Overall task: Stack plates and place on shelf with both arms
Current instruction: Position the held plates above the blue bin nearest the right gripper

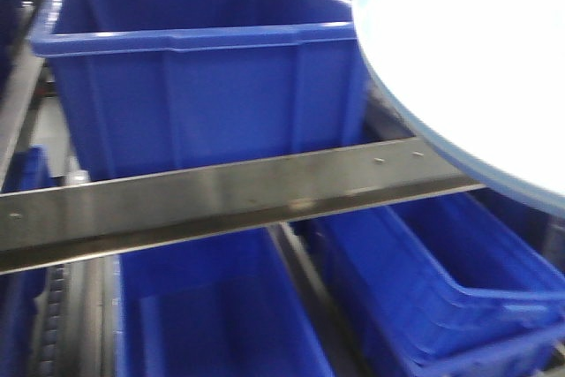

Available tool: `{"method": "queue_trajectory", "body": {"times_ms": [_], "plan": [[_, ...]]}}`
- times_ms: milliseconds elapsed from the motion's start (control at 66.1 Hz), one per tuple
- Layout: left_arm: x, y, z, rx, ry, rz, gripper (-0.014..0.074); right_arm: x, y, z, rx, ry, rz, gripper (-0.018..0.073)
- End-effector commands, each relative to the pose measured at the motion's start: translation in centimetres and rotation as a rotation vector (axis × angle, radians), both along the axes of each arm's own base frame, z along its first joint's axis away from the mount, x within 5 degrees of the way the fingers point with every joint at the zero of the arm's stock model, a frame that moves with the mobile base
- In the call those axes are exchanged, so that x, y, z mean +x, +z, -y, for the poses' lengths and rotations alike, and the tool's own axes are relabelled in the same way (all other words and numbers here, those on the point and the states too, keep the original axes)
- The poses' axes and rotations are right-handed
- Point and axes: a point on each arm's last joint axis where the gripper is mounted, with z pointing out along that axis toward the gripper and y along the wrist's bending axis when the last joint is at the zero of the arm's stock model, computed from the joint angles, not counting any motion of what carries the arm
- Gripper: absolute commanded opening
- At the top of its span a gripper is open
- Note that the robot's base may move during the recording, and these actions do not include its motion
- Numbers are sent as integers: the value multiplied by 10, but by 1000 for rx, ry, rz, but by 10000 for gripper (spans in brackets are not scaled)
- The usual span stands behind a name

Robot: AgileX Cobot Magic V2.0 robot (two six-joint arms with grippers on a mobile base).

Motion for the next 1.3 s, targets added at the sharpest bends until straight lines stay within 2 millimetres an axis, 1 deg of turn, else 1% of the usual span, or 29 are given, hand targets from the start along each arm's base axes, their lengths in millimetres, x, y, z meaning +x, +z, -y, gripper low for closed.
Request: {"method": "queue_trajectory", "body": {"times_ms": [0,1287], "plan": [[2,14,3,-27,-29,83,83,4,15,0,33,-11,108,57],[2,14,3,-27,-29,83,83,4,15,0,33,-11,108,57]]}}
